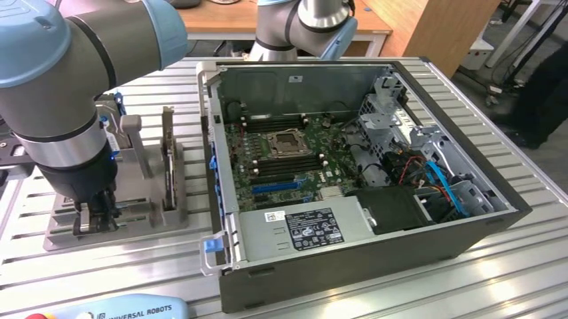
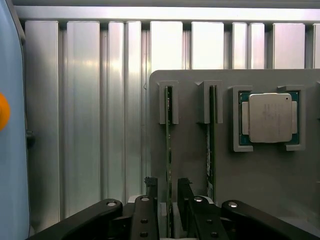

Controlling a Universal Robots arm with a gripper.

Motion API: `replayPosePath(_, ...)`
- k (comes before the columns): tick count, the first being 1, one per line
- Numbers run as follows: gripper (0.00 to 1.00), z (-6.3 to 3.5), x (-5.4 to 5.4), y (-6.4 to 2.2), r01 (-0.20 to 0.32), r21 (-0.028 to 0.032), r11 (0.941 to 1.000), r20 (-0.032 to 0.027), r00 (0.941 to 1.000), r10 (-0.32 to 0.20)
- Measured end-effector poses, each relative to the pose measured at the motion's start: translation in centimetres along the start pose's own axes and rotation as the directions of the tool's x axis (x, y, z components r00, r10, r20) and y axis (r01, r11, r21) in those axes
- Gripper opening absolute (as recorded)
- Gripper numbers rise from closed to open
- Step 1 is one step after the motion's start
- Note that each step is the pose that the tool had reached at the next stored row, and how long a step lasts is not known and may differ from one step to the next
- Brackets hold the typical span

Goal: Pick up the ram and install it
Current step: 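Pick up the ram and move it above insertion slot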

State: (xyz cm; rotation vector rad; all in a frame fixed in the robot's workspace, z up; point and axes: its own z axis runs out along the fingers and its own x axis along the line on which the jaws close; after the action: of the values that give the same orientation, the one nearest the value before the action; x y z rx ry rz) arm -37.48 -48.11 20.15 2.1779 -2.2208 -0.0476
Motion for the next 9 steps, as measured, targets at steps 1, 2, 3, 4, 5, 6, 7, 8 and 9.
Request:
replayPosePath(1,0.3,0.0,0.0,-0.05,0.0,0.0001,1.0,0.0,1.0,0.0)
replayPosePath(2,0.3,-0.01,0.0,-0.09,0.0,-0.0001,1.0,-0.0001,1.0,0.0)
replayPosePath(3,0.3,-0.02,0.0,-0.13,0.001,-0.0002,1.0,-0.0003,1.0,-0.001)
replayPosePath(4,0.3,-0.01,0.0,-0.17,0.001,-0.0001,1.0,-0.0002,1.0,-0.001)
replayPosePath(5,0.3,-0.02,0.0,-0.18,0.003,-0.0003,1.0,-0.0003,1.0,-0.003)
replayPosePath(6,0.3,-0.02,0.0,-0.2,0.005,-0.0003,1.0,-0.0004,1.0,-0.005)
replayPosePath(7,0.3,-0.02,0.0,-0.21,0.01,-0.0002,1.0,-0.0006,1.0,-0.01)
replayPosePath(8,0.3,-0.02,0.0,-0.22,0.015,-0.0003,0.9999,-0.0008,0.9999,-0.015)
replayPosePath(9,0.3,-0.01,0.0,-0.23,0.02,-0.0002,0.9998,-0.0011,0.9998,-0.02)
